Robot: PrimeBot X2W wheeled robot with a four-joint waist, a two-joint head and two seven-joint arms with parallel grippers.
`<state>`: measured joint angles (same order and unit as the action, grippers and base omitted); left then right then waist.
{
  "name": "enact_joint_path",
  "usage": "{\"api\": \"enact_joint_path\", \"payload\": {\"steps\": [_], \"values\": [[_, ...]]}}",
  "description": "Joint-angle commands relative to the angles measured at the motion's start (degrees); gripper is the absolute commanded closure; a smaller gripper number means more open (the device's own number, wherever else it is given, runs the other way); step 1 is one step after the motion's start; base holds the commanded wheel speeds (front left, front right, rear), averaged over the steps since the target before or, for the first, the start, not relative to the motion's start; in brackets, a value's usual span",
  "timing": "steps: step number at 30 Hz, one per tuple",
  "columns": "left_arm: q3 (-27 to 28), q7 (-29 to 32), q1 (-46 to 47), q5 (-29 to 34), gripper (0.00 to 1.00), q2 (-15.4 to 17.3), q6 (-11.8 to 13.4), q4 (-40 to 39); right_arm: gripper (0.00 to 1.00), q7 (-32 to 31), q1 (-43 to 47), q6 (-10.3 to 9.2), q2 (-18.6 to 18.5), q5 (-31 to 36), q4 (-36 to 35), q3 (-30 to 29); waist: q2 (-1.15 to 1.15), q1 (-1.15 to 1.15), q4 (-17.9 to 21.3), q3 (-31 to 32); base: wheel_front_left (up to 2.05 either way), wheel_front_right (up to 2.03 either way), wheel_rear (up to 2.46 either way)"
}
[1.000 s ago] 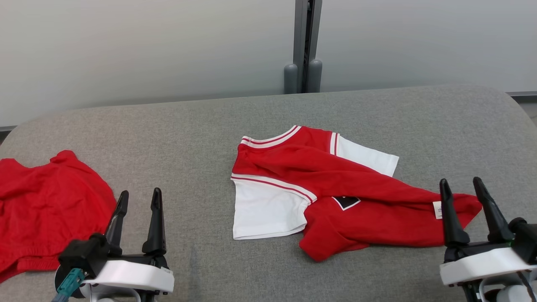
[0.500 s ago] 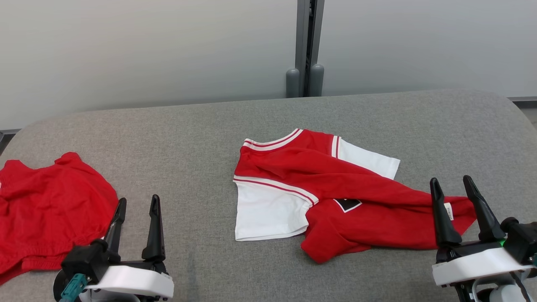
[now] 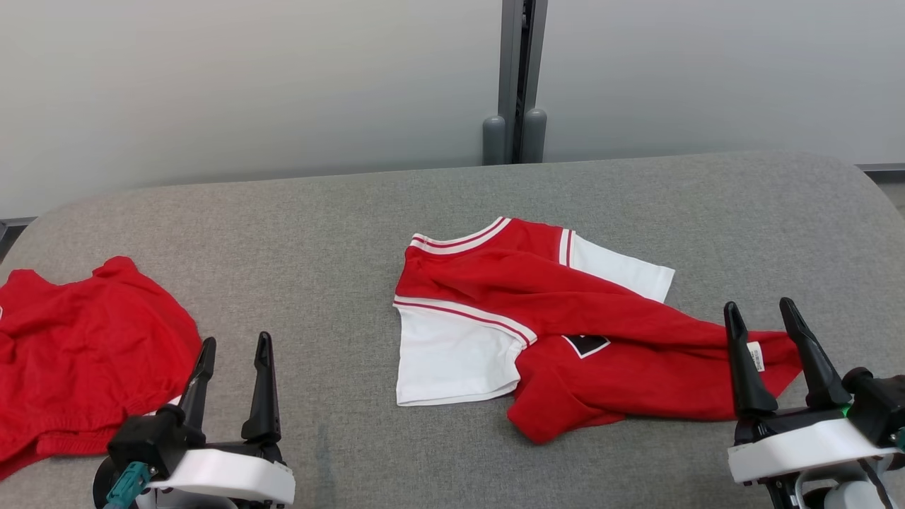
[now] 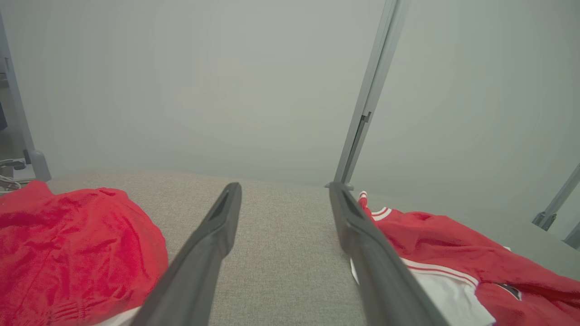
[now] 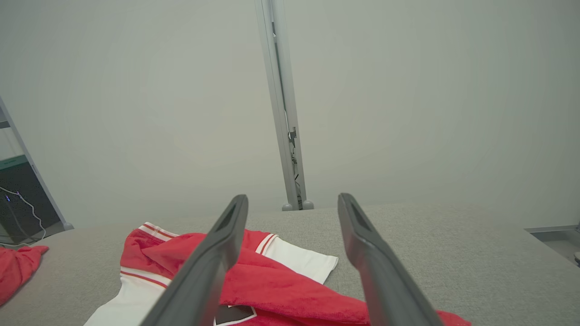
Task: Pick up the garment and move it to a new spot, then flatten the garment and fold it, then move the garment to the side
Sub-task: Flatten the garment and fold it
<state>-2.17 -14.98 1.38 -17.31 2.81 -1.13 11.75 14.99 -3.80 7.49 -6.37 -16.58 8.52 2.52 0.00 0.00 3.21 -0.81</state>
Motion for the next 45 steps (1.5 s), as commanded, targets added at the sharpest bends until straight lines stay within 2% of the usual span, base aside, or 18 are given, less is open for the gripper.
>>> {"api": "enact_joint_path", "payload": {"steps": [1, 15, 27, 31, 39, 45], "values": [[0.1, -0.2, 0.1, -0.4, 0.00, 0.2, 0.0, 0.1, 0.00, 0.4, 0.0, 0.02, -0.4, 0.4, 0.3, 0.0, 0.00, 0.00, 0.1, -0.1, 0.00, 0.00, 0.00], [-0.5, -0.2, 1.5, -0.7, 0.00, 0.1, -0.4, 1.4, 0.00, 0.4, -1.0, 0.02, -0.2, 0.0, 1.0, -0.5, 0.00, 0.00, 1.2, -0.9, 0.00, 0.00, 0.00], [-3.9, 2.2, 4.4, -1.9, 0.00, 0.2, -1.4, 5.9, 0.00, 0.4, -3.0, 0.02, -1.6, 0.5, 3.7, -4.1, 0.00, 0.00, 2.9, -2.0, 0.00, 0.00, 0.00], [-5.4, 4.9, 5.6, -3.1, 0.00, 0.2, -1.7, 7.8, 0.00, 0.4, -3.2, 0.02, -2.1, 0.5, 5.1, -4.8, 0.00, 0.00, 3.1, -2.3, 0.00, 0.00, 0.00], [-9.8, 15.6, 10.7, -6.0, 0.00, 0.2, -1.7, 15.2, 0.00, 0.4, -5.4, 0.02, -2.8, 0.2, 7.4, -5.2, 0.00, 0.00, 4.2, -3.9, 0.00, 0.00, 0.00], [-11.7, 22.5, 13.5, -10.3, 0.00, 0.2, -0.6, 18.2, 0.00, 0.4, -6.4, 0.02, -2.1, 0.2, 7.3, -4.9, 0.00, 0.00, 6.3, -5.4, 0.00, 0.00, 0.00]]}}
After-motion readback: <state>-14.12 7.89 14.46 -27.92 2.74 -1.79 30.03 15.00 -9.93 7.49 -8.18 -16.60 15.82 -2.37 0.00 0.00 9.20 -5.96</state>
